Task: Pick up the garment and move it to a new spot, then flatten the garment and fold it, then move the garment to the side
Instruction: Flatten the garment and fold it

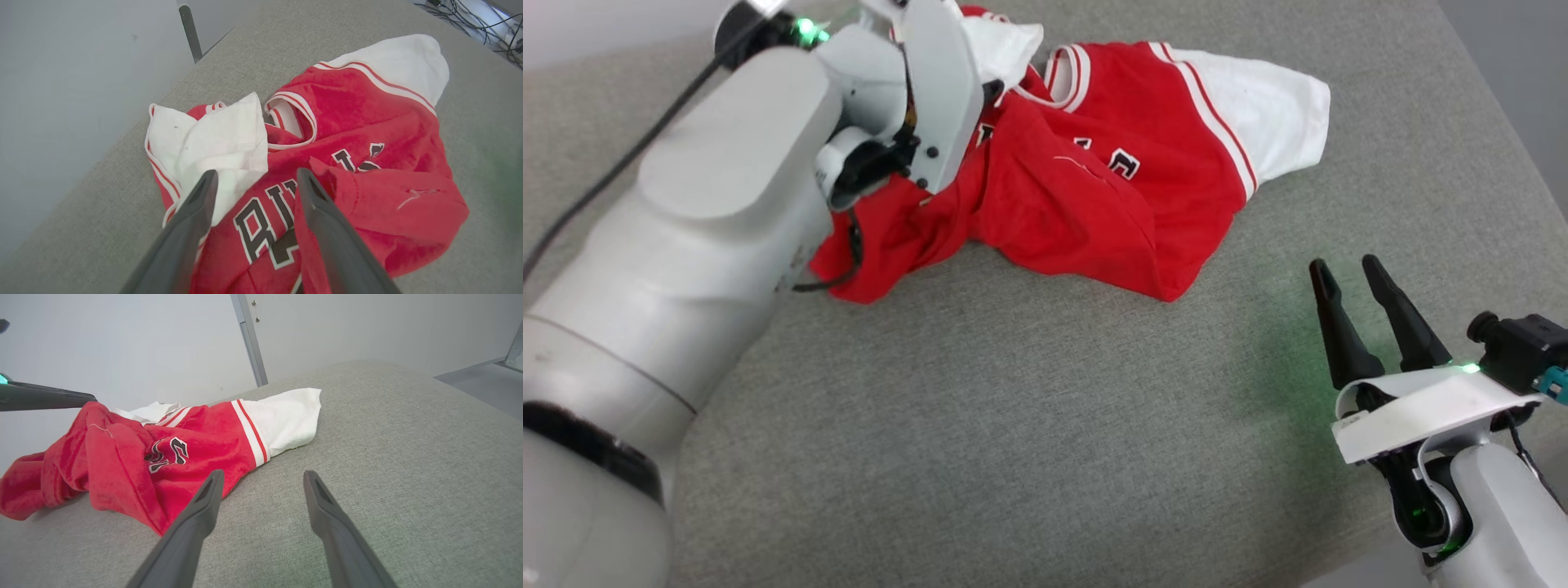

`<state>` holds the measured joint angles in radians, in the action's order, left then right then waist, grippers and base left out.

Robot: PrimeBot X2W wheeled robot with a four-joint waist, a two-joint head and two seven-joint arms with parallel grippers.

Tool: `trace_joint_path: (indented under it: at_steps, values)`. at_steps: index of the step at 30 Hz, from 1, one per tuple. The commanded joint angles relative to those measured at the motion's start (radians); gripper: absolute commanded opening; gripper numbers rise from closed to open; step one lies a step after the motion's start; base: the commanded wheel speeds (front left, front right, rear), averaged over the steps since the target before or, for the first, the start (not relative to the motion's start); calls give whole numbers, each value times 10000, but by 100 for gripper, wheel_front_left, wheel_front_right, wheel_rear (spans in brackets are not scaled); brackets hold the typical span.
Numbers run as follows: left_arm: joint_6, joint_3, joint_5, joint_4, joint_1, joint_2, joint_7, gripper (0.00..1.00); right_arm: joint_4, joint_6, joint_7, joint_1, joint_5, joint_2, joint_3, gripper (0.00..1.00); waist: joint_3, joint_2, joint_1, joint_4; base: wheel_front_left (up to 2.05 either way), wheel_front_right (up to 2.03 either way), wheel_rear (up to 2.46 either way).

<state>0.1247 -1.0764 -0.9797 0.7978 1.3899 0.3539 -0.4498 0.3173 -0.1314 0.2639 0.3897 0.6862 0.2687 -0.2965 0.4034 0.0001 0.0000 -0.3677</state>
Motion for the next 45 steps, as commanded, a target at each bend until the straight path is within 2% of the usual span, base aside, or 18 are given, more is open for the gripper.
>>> trace_joint_path:
  at_steps: [1, 8, 15, 19, 20, 21, 28, 30, 35, 45]
  values:
    - [61, -168, 79, 40, 211, 10, -96, 100, -26, 14, 0, 107, 87, -37, -46, 100, 250, -1, 0, -201, 0, 0, 0]
    - [68, -1284, 255, 142, 828, 361, -292, 100, -45, 13, 1, 189, -10, -214, -122, 100, 475, -1, 0, -623, 0, 0, 0]
    - [67, -1706, 332, 736, 1126, 629, -162, 100, 9, 13, 0, 150, 22, -425, -348, 100, 555, -1, 0, -798, 0, 0, 0]
    - [65, -1787, -136, 721, 985, 545, -306, 100, 14, 14, 1, 244, 73, -442, -414, 100, 620, -1, 0, -791, 0, 0, 0]
    - [65, -1796, -253, 714, 993, 559, -265, 43, 16, 13, 0, 263, 82, -431, -436, 100, 627, -1, 0, -777, 0, 0, 0]
    - [64, -1779, -387, 747, 1003, 567, -201, 0, 22, 14, 0, 280, 81, -411, -463, 100, 626, -1, 0, -755, 0, 0, 0]
    - [65, -1525, -963, 1185, 968, 407, 736, 0, 71, 14, 0, 176, 42, -259, -459, 100, 304, -1, 0, -279, 0, 0, 0]
    - [65, -1149, -1317, 1404, 909, 399, 1196, 0, 67, 13, 0, 76, 17, -187, -416, 100, 129, -1, 0, -49, 0, 0, 0]
    - [-302, 169, -2598, 1841, 209, 450, 2339, 0, 50, 13, 0, -183, -94, 103, -339, 100, -463, -1, 0, 652, 0, 0, 0]
    - [-724, 1318, -3789, 1158, -2943, 2250, 4480, 0, -225, 14, -140, -546, -170, 700, -205, 100, -1272, -1, 0, 1710, 0, 0, 0]
